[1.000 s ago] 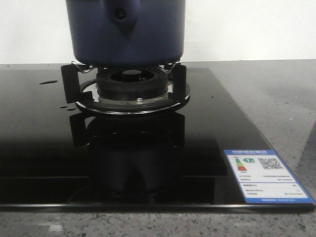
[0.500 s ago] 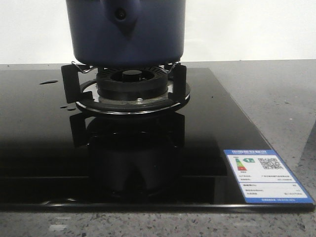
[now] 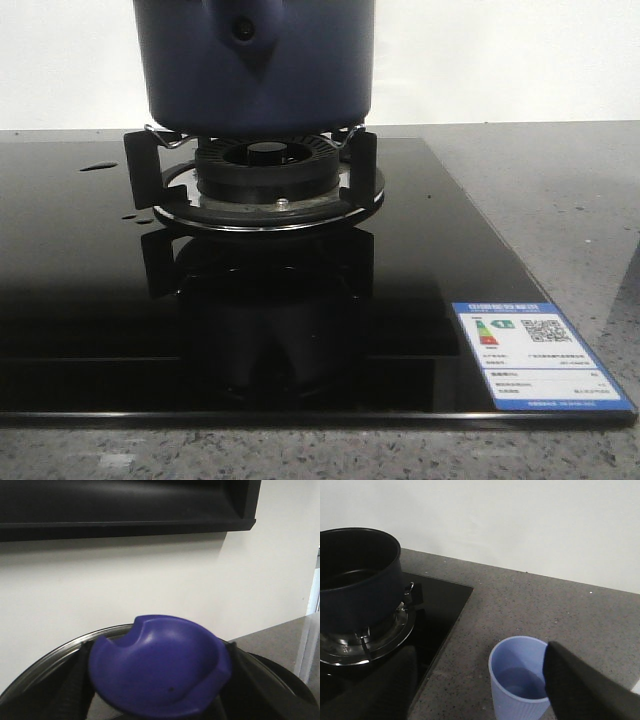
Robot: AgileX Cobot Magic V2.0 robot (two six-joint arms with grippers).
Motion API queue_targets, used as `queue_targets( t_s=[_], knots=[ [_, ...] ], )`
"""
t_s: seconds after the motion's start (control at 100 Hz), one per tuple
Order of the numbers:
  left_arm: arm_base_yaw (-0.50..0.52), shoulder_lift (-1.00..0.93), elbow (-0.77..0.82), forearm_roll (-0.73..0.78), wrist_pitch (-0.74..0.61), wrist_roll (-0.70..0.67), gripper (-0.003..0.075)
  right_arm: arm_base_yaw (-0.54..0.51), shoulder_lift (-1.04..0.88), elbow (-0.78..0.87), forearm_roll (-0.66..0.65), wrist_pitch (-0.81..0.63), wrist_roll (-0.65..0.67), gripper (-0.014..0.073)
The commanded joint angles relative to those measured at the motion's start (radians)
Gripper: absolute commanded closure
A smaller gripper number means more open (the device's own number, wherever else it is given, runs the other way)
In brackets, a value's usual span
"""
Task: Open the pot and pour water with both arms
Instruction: 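Reach the right gripper to the light-blue ribbed cup and grasp it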
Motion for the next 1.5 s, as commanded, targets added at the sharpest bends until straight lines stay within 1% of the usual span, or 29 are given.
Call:
queue_targets(
  t_s=[0.0,0.17,0.32,0.48,0.6,0.67,0.73,0.8,1.07,1.27,1.49],
  knots=[
    [0.002,-0.016,-0.034,-0.087,0.012,-0.012,0.04,-0.004,-0.065,0.028,-0.008,-0.054,0.006,0.0116],
    [0.002,-0.016,-0.034,-0.094,0.012,-0.012,0.04,-0.004,-0.172,0.219,-0.021,-0.094,0.006,0.0116],
    [0.002,-0.016,-0.034,-0.104,0.012,-0.012,0.04,-0.004,-0.19,0.316,-0.021,-0.106,0.006,0.0116],
    [0.002,-0.016,-0.034,-0.104,0.012,-0.012,0.04,-0.004,-0.19,0.335,0.031,-0.118,0.006,0.0116],
    [0.002,-0.016,-0.034,-0.104,0.012,-0.012,0.04,-0.004,-0.19,0.363,0.107,-0.224,0.006,0.0109],
    [0.002,-0.016,-0.034,-0.104,0.012,-0.012,0.04,-0.004,-0.184,0.385,0.13,-0.273,0.006,0.0078],
    [0.002,-0.016,-0.034,-0.104,0.012,-0.012,0.04,-0.004,-0.173,0.406,0.138,-0.302,0.006,0.0044],
    [0.002,-0.016,-0.034,-0.104,0.012,-0.012,0.04,-0.004,-0.159,0.424,0.138,-0.326,0.006,0.0028],
    [0.002,-0.016,-0.034,-0.104,0.015,-0.012,0.04,-0.004,-0.092,0.442,0.138,-0.452,0.006,0.0029],
    [0.002,-0.016,-0.034,-0.104,0.015,-0.012,0.04,0.0,-0.005,0.442,0.138,-0.488,0.006,0.003],
    [0.002,-0.016,-0.034,-0.104,0.016,-0.012,0.04,0.008,0.031,0.442,0.138,-0.536,-0.003,0.003]
  ],
)
